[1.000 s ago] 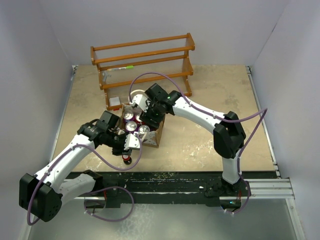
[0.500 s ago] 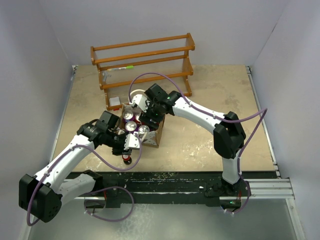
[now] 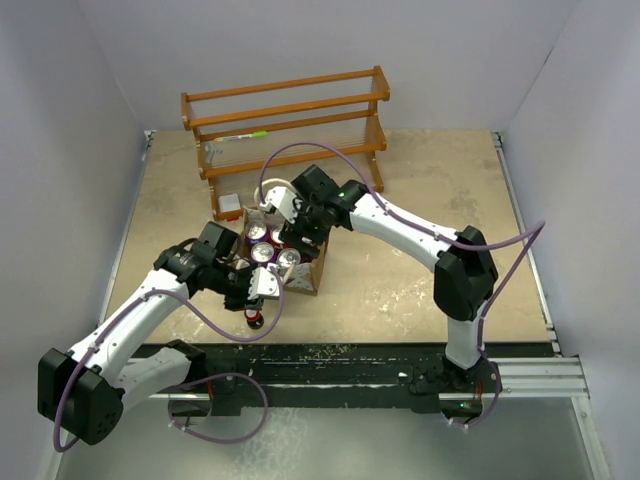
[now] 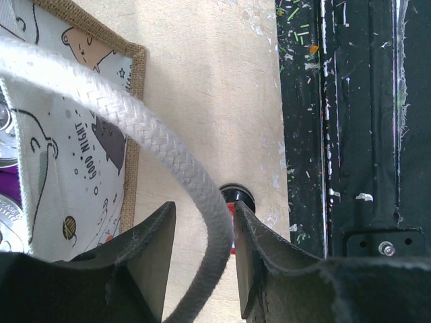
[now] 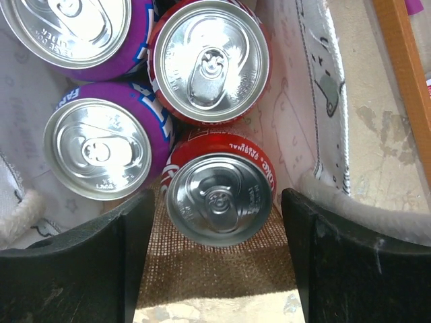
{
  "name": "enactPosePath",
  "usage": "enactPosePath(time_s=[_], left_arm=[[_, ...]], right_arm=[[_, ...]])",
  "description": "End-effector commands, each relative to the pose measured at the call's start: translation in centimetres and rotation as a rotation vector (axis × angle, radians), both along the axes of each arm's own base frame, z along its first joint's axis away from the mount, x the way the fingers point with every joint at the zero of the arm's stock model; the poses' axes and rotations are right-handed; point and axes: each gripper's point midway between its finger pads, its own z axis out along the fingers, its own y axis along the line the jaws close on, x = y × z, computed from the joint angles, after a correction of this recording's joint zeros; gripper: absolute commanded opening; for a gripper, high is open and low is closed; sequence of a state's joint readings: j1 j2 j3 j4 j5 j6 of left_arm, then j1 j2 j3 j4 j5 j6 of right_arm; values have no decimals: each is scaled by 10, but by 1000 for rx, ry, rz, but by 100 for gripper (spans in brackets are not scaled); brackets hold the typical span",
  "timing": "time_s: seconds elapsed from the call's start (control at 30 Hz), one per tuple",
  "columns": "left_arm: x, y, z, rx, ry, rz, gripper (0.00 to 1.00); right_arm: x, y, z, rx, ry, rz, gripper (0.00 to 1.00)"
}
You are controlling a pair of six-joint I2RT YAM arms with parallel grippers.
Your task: Place the beverage into the canvas bag
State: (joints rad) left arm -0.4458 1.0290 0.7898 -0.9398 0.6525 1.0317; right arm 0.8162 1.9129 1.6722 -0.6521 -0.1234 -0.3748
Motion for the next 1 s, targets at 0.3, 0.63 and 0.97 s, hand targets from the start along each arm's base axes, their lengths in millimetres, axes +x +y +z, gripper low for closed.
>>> enactPosePath(time_s=[0.3, 0.63, 0.97], left_arm=[[0, -3, 4, -22, -5, -2, 44], [1, -4, 5, -22, -2, 1, 43], [2, -10, 20, -56, 2, 10, 45]], right_arm=[[-2, -5, 60, 82, -77, 0, 77], [-5, -3, 77, 129, -94, 3, 76], [-9, -10, 107, 184, -148, -13, 76]])
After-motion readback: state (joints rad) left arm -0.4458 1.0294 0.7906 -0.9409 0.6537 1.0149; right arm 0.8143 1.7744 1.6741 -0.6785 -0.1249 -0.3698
